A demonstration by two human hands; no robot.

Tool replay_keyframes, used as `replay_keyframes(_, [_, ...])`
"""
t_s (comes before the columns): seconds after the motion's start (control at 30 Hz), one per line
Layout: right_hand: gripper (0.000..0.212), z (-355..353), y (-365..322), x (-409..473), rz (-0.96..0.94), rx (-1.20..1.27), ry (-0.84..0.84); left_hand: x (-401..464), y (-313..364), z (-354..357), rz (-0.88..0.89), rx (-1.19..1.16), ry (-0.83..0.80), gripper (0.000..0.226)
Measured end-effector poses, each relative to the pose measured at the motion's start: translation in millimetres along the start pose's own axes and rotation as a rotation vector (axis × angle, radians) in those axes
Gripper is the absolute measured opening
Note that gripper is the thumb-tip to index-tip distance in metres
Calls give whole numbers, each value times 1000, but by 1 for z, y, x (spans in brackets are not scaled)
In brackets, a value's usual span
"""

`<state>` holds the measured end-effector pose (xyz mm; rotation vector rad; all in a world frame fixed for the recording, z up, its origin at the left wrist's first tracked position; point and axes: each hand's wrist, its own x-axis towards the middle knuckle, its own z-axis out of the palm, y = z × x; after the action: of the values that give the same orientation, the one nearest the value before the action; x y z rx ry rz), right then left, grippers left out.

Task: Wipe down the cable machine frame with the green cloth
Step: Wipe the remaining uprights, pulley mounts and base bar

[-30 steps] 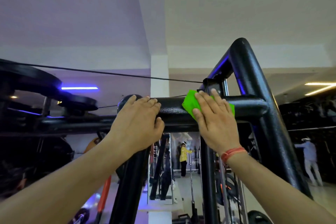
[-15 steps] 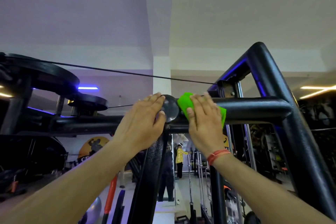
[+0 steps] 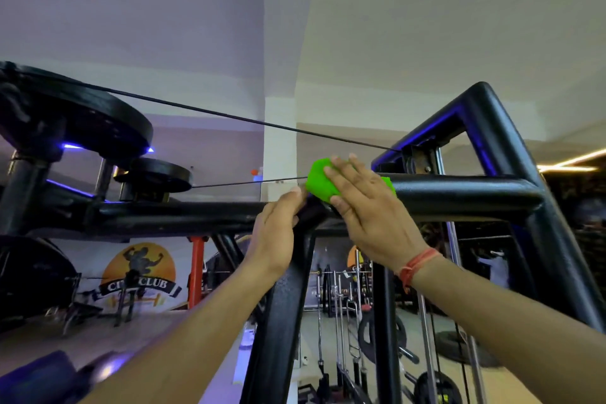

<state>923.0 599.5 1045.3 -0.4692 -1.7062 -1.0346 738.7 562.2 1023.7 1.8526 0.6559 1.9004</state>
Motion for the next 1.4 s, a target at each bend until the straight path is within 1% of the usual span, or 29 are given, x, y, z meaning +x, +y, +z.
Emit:
replay_keyframes(0.03, [48,0,-1,10,61,14,18,1,1,0,-2,-19,-15,43])
replay_keyframes(0.1, [46,4,-11,22,176,39,51,0,3,0,2,-49,-39,39])
replay_keyframes(0.13, [46,6,-15,19,185,22,51,-1,3,0,4,-62,-46,37])
replay_keyframes(0.2, [47,4,-22,-2,89,-24,-5,-4,2,-2,-6,-102,-70,35])
replay_keyframes(0.27, [48,-6,-21,-24,-51,-48,-104,-5,0,-3,-19,-123,-93,44])
replay_keyframes(0.3, [48,-10,-17,-26,-92,-69,-140,-5,-1,-3,-26,-134,-104,46])
replay_keyframes(0.33, [48,-13,-13,-22,-90,-76,-152,-5,-1,-2,-35,-147,-106,47])
replay_keyframes(0.37, [47,-14,-11,-12,-38,-57,-135,-5,-1,-2,-43,-164,-97,46])
replay_keyframes(0.47, [46,-7,-19,14,224,39,-28,-2,-2,-2,-60,-217,-60,41])
replay_keyframes(0.5, [46,-3,-26,14,264,48,-12,-2,-2,-1,-66,-233,-60,42])
replay_keyframes(0.53, [47,-1,-31,7,258,40,-10,-2,-2,-1,-80,-251,-60,44])
replay_keyframes(0.67, [51,-9,-28,-23,22,-27,-130,-4,-1,1,-114,-286,-76,47])
replay_keyframes(0.7, [52,-14,-23,-17,25,-16,-144,-5,0,2,-116,-295,-74,46])
replay_keyframes(0.73, [51,-16,-20,-8,88,15,-137,-5,2,3,-119,-304,-65,46])
replay_keyframes(0.83, [49,-13,-29,10,432,163,-22,-5,4,5,-114,-309,-62,46])
replay_keyframes(0.87, [49,-8,-37,8,465,157,3,-5,3,5,-116,-311,-62,46])
replay_keyframes(0.9, [49,-3,-43,1,422,122,12,-6,2,5,-121,-315,-60,47])
replay_keyframes(1.0, [51,-2,-44,-19,190,41,-61,-6,3,4,-115,-317,-50,47])
replay_keyframes(1.03, [51,-7,-37,-15,171,29,-77,-4,3,4,-114,-314,-33,47])
replay_keyframes(1.07, [50,-12,-34,-8,201,32,-73,-3,2,5,-116,-310,-15,46])
replay_keyframes(1.17, [50,-13,-35,6,458,130,13,0,-2,8,-91,-291,40,49])
replay_keyframes(1.2, [51,-9,-41,3,454,121,22,0,-4,9,-85,-277,59,49])
replay_keyframes(1.3, [51,3,-56,-29,196,72,-50,-1,-11,6,-56,-249,74,48])
replay_keyframes(1.33, [49,5,-58,-39,158,89,-71,-1,-12,3,-61,-253,63,49])
replay_keyframes(1.4, [47,11,-67,-55,173,156,-54,1,-15,-6,-44,-243,41,51])
